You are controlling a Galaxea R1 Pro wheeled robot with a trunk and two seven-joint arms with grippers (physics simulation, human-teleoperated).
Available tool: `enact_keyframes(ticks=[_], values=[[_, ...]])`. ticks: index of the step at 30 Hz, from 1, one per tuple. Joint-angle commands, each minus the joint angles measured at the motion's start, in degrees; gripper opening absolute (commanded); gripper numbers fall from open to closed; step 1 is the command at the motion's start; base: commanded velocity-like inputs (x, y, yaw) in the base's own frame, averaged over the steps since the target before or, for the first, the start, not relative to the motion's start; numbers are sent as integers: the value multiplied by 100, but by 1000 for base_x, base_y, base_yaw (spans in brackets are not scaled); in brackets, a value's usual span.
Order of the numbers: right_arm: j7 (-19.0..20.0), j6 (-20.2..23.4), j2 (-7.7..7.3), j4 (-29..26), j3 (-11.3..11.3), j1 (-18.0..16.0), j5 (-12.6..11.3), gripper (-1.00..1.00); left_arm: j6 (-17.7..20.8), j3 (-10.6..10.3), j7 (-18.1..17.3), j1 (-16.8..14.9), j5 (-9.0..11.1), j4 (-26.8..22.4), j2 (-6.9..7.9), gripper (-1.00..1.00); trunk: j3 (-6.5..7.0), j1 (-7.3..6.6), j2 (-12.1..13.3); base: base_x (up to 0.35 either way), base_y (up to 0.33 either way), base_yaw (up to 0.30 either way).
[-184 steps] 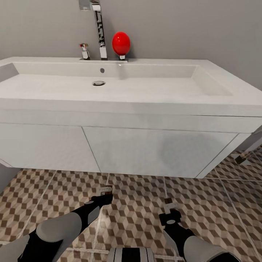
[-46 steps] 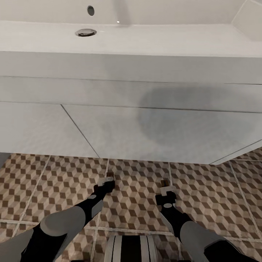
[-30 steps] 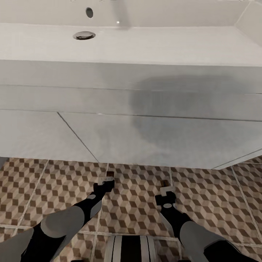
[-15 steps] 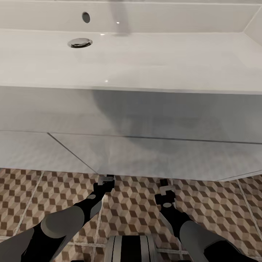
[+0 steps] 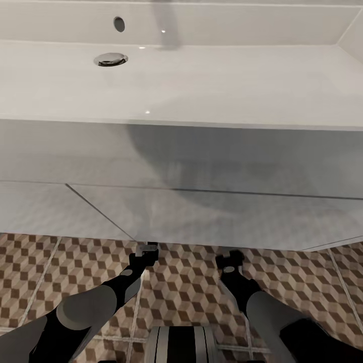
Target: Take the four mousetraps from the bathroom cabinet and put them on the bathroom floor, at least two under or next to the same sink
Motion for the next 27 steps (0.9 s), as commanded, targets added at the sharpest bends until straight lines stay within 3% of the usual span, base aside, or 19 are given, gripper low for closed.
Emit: enact_keyframes(ticks=[1,19,27], values=[[-25,45,-2,31,24,-35,-4,-100,-14,-48,47,-2,12,-3,-1,-100,-3,-1,-1,0,0,0],[-18,161,10,92,38,-126,62,-100,-14,-53,54,-2,12,-11,-1,-100,-3,-1,-1,0,0,0],[3,440,10,88,36,-235,53,-100,-14,-55,47,-2,12,-16,-1,-100,-3,-1,-1,0,0,0]])
